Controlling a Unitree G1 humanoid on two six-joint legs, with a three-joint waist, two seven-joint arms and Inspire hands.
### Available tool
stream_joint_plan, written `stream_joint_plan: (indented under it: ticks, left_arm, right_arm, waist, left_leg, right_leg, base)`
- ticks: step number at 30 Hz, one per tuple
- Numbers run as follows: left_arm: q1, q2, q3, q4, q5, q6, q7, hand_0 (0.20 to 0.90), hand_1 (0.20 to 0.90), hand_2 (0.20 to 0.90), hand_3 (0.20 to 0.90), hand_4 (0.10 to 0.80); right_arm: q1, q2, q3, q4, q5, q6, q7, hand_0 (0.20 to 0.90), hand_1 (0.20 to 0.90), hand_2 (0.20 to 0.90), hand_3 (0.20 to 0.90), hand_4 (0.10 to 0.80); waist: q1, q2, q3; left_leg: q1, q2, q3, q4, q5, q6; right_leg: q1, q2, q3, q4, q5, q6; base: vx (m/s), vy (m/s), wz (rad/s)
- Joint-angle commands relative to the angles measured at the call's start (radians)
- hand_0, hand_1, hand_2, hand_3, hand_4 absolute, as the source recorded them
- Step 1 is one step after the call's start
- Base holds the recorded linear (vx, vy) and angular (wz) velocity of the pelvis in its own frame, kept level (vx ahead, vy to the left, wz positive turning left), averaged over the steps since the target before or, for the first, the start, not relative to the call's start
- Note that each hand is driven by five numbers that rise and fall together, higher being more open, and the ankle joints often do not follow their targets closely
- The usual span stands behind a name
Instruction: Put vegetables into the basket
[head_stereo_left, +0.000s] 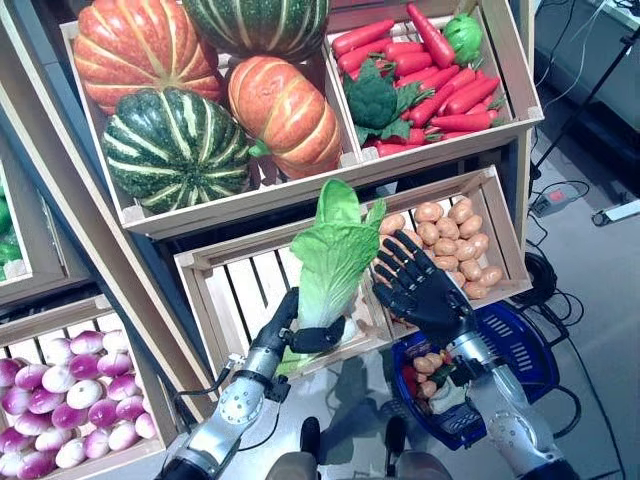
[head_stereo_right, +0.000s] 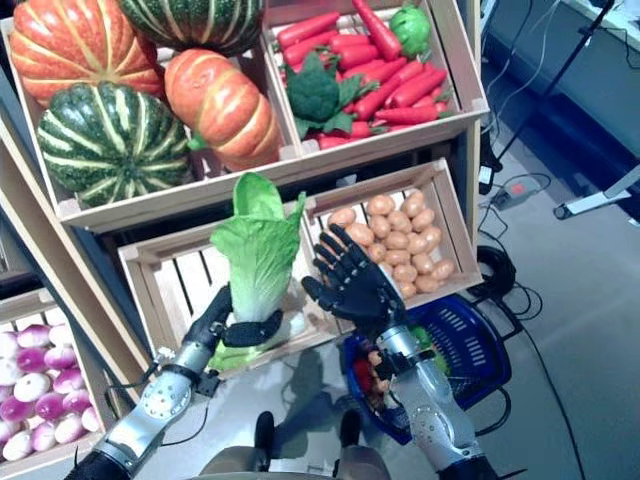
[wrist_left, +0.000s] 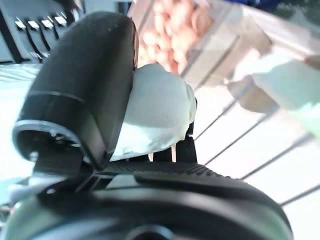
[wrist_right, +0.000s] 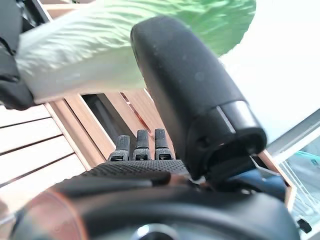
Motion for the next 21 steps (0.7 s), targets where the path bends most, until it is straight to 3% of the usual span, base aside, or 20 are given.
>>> stream_joint_plan:
  ticks: [1,16,21]
  left_arm:
    - [-0.074,0.017,0.001,-0.109,-0.033,-0.078,-0.034,0.3,0.3,0.3,0.3,0.4]
    - [-0.12,0.069,-0.073,-0.156,-0.005,-0.005,-0.215,0.3,0.3,0.3,0.3,0.4]
    - [-0.142,0.104,-0.112,-0.163,-0.021,0.017,-0.389,0.3,0.3,0.3,0.3,0.4]
  right_arm:
    - [-0.042,-0.002,0.02,-0.141,0.008,-0.069,-0.001,0.9,0.9,0.9,0.9,0.8]
    - [-0.093,-0.051,0.073,-0.163,0.033,-0.069,-0.022,0.9,0.9,0.9,0.9,0.8]
    - [-0.112,-0.098,0.081,-0.159,0.094,0.014,0.122,0.9,0.9,0.9,0.9,0.8]
  waist:
    - [-0.007,-0.028,-0.114]
    - [-0.008,-0.027,-0.15]
    - [-0.011,-0.022,-0.159]
  left_leg:
    - [-0.013,-0.032,-0.011,0.009,-0.06,0.015]
    - [0.009,-0.028,0.002,0.001,-0.071,0.017]
    - [0.01,-0.026,0.008,0.001,-0.07,0.016]
  right_leg:
    - [0.031,-0.011,-0.003,0.045,-0.029,-0.003]
    - [0.051,-0.017,0.01,0.019,-0.023,0.008]
    - [0.049,-0.02,0.014,0.017,-0.019,0.016]
  base:
    - [0.049,-0.003,-0.07]
    - [0.003,0.005,-0.01]
    - [0.0,0.0,0.0]
